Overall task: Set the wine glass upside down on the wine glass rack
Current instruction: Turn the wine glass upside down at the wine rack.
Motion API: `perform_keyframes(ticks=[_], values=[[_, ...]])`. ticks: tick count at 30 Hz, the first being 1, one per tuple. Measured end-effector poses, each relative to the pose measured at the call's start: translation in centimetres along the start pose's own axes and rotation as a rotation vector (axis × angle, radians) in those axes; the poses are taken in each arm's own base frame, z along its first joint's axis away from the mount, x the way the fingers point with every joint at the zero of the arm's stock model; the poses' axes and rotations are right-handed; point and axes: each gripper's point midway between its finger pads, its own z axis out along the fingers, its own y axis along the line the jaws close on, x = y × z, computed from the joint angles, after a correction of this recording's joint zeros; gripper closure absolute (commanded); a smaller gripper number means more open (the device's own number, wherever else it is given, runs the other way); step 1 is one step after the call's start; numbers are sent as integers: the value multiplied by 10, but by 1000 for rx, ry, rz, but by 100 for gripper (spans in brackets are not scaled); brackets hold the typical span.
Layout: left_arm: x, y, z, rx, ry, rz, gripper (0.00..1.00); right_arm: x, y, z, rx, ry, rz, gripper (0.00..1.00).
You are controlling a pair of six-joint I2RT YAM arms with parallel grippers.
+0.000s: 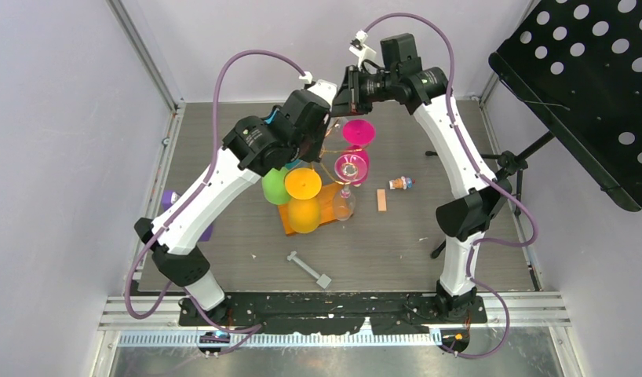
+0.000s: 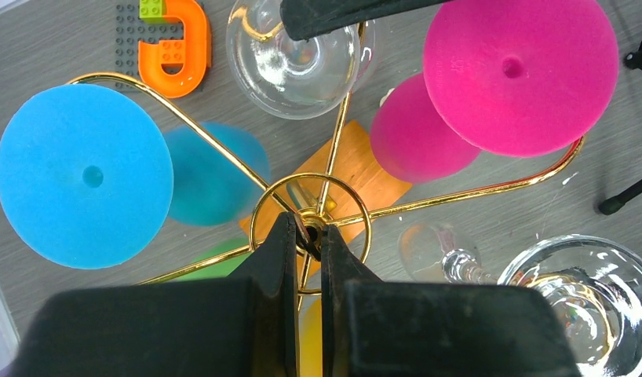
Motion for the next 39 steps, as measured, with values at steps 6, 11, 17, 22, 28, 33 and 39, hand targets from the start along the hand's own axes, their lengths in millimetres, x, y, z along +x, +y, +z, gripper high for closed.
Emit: perform_keyframes(ticks=[6,11,17,22,28,33,39], values=[[0,0,0,3,-5,2,100,-5,-8,-2,24,-18,80,95],[-1,1,0,7,-13,-2,100,-10,-17,-5,35,-44,153,95],[-1,1,0,9,-21,-4,100,-12,-18,-5,32,-62,209,95],[-1,1,0,14,-23,-5,100,-23,-24,-7,37,-105,235,95],[-1,-1,1,22,-25,-4,100,-28,-29,-3,34,-137,271,94],[-2,-2,1,25,-28,1,100,-30,-31,-1,35,-155,305,95],[-2,-1,1,25,-29,9,100,-32,-30,0,23,-164,348,94]])
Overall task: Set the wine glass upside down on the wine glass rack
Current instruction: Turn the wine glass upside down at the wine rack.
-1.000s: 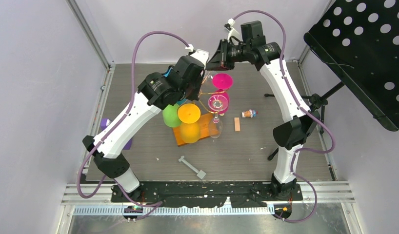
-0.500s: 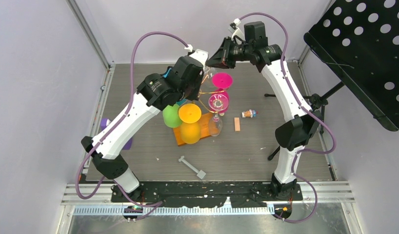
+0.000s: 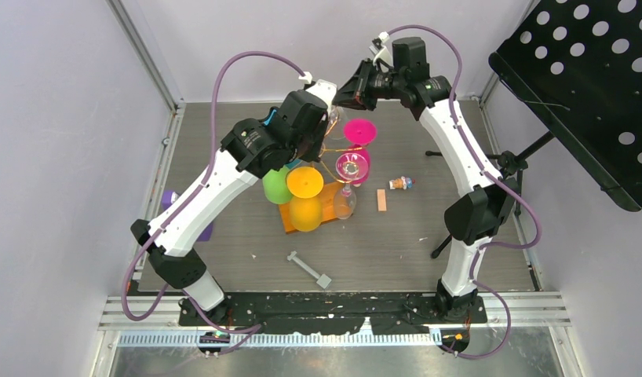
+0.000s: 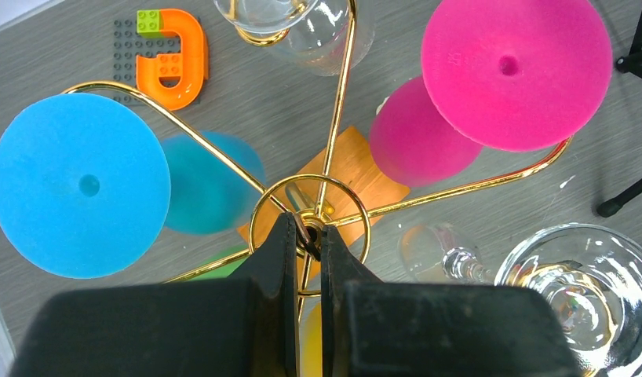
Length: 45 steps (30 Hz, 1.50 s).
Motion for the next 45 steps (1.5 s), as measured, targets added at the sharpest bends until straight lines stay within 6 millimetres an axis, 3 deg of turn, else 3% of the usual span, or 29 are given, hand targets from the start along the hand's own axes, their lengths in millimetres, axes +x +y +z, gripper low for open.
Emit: perform_keyframes(ticks=[9,19,45], values=[[0,0,0,1,1,7,100,2,8,0,-36,26,-8,95],[0,1,0,-3,0,8,100,13,19,14,-84,102,-69,95],[1,-3,-1,6,3,13,100,25,16,5,-90,145,-236,95]])
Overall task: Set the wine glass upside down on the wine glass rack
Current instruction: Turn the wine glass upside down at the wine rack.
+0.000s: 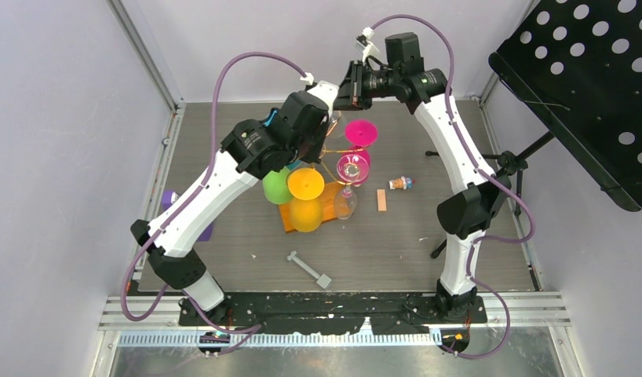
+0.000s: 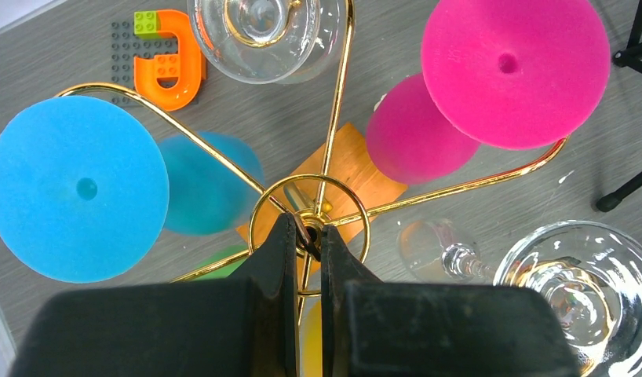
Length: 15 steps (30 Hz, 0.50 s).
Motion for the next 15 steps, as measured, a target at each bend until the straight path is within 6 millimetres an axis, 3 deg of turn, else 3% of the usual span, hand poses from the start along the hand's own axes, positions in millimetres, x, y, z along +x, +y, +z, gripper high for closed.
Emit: perform_keyframes(ticks=[15], values=[[0,-3,-1,11,-3,7,100,-11,-13,-21,86,-67,7,95]])
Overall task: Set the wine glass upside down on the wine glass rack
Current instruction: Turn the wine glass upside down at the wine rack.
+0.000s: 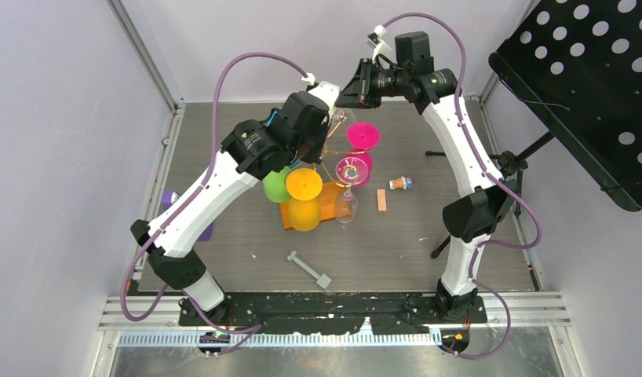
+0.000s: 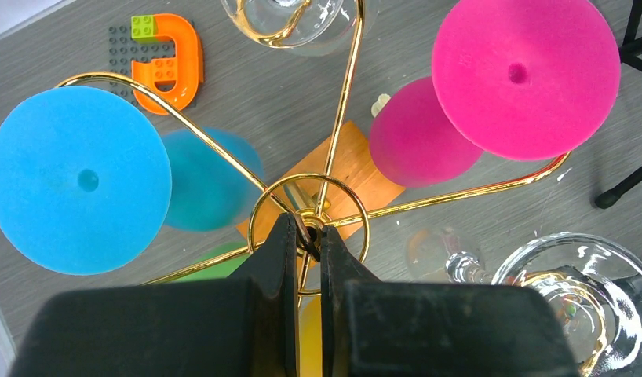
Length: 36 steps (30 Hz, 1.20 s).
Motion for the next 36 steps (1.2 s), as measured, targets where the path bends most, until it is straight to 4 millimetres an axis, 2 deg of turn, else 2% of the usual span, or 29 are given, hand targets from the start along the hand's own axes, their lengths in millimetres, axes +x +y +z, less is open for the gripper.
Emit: perform_keyframes(ticks=[22,36], values=[[0,-1,0,7,1,3,100,1,-4,-5,4,9,19,93],[0,-1,0,7,1,6,100,13,10,10,-45,71,-15,92]])
